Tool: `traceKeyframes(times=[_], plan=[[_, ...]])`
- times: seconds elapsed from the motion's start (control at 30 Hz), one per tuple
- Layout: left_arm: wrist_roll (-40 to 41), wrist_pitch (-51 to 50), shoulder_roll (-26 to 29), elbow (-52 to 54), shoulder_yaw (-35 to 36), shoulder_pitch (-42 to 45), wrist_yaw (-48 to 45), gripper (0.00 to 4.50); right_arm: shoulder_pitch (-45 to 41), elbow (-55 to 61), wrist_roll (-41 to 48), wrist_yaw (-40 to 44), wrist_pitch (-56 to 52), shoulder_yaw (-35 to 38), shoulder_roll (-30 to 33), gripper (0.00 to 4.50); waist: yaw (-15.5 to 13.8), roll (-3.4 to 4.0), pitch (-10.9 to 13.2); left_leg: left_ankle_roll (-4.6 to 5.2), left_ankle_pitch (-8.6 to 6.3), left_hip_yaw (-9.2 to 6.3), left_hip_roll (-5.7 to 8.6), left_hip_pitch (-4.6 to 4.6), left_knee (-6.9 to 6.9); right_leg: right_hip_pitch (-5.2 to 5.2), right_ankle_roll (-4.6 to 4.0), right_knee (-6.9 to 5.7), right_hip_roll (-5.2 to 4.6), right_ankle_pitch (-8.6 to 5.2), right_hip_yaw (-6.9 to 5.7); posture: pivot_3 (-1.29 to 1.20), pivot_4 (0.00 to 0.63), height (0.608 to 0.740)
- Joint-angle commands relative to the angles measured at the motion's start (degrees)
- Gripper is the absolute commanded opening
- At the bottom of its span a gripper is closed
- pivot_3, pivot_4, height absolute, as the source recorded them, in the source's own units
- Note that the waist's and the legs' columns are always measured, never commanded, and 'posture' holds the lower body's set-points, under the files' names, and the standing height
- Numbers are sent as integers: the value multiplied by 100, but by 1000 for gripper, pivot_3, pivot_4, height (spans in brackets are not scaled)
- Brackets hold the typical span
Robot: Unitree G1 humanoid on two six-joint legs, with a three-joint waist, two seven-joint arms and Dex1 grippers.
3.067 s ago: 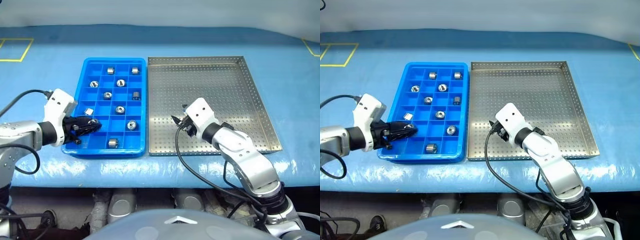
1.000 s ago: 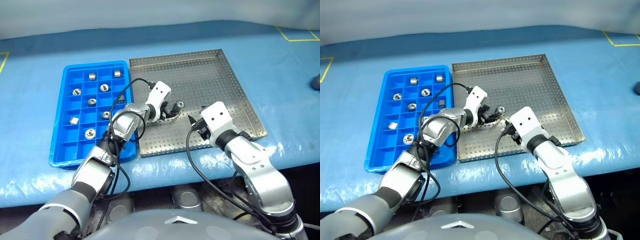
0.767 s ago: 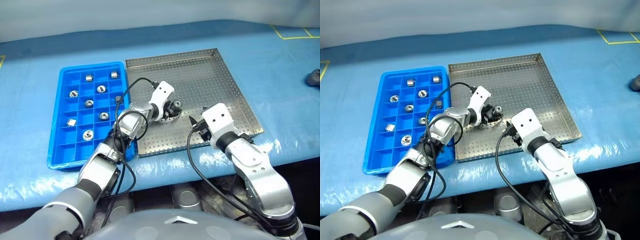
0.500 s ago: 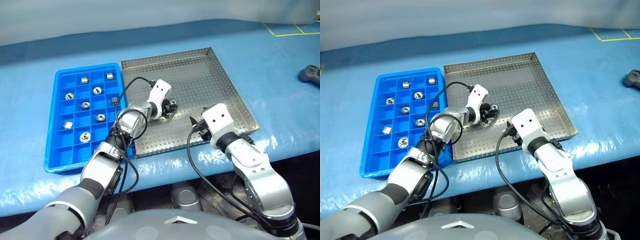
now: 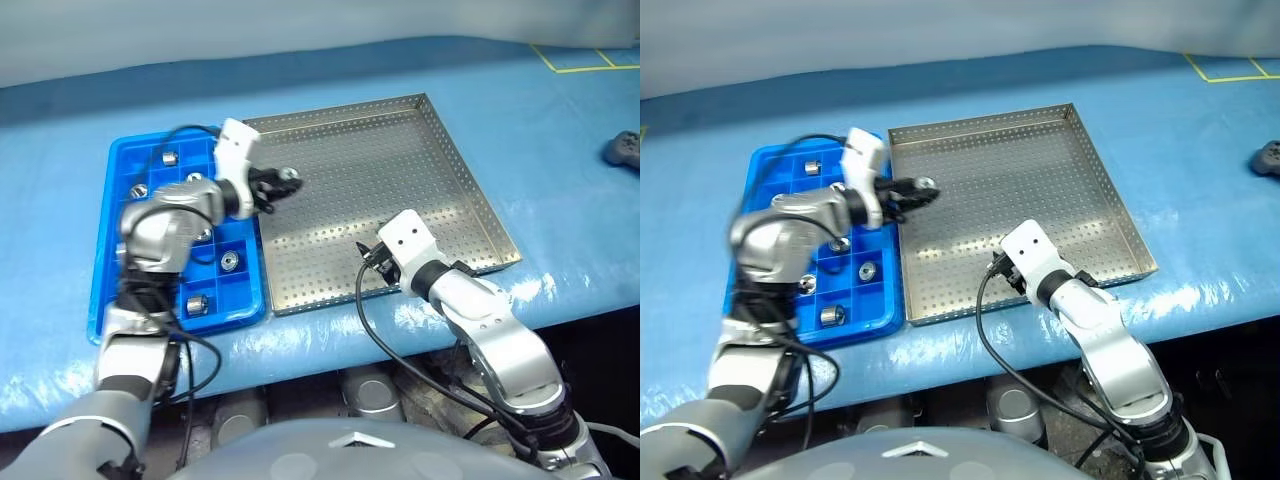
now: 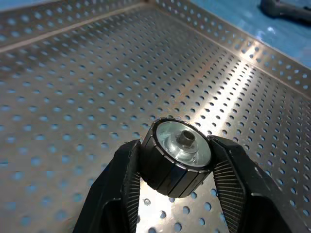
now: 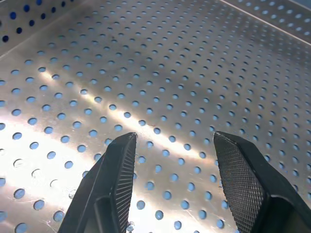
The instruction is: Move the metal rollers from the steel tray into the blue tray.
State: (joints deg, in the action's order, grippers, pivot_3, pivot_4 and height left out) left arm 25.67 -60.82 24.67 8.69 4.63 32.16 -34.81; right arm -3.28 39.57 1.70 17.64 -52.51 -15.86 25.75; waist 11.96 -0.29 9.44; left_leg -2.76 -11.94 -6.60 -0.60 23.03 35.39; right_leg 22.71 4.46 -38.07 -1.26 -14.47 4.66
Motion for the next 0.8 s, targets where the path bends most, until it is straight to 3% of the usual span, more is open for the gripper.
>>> traceKeyframes(times=[0.03, 0.2, 0.27, 0.5, 0.8], plan=[[764, -966, 406, 1066, 656, -263, -113, 1865, -209, -75, 151, 256, 306, -83, -54, 2660, -174, -1, 1, 0, 0, -1, 0, 0, -1, 0, -2, 1, -1, -2, -2, -43, 150, 740], [971, -1678, 1623, 2430, 1029, -1489, -102, 1865, -395, -83, 624, 923, 614, -152, -46, 2660, -532, -14, 9, -1, 0, -3, 0, -2, -12, 1, -12, 4, -3, -7, -6, 35, 150, 740], [1222, -1869, 1866, 2832, 1440, -1913, -181, 1865, -413, 38, 877, 1185, 648, -77, -8, 2660, -684, -24, 15, -1, 0, -4, 0, -3, -20, 4, -22, 3, -7, -12, -10, 73, 150, 740], [1349, -1899, 1989, 3248, 2227, -2912, 37, 1865, -681, -37, 1181, 1402, 699, 1, 26, 2660, -1112, -32, 20, -6, 2, -18, -1, -17, -20, -15, -45, 6, -21, -25, -52, 146, 150, 740], [987, -1709, 1962, 3296, 2098, -3845, 579, 1865, -840, -220, 1149, 1368, 755, -93, 66, 2660, -1174, -33, 20, -9, 3, -21, -2, -19, -33, -10, -57, 5, -24, -29, -59, 167, 150, 740]])
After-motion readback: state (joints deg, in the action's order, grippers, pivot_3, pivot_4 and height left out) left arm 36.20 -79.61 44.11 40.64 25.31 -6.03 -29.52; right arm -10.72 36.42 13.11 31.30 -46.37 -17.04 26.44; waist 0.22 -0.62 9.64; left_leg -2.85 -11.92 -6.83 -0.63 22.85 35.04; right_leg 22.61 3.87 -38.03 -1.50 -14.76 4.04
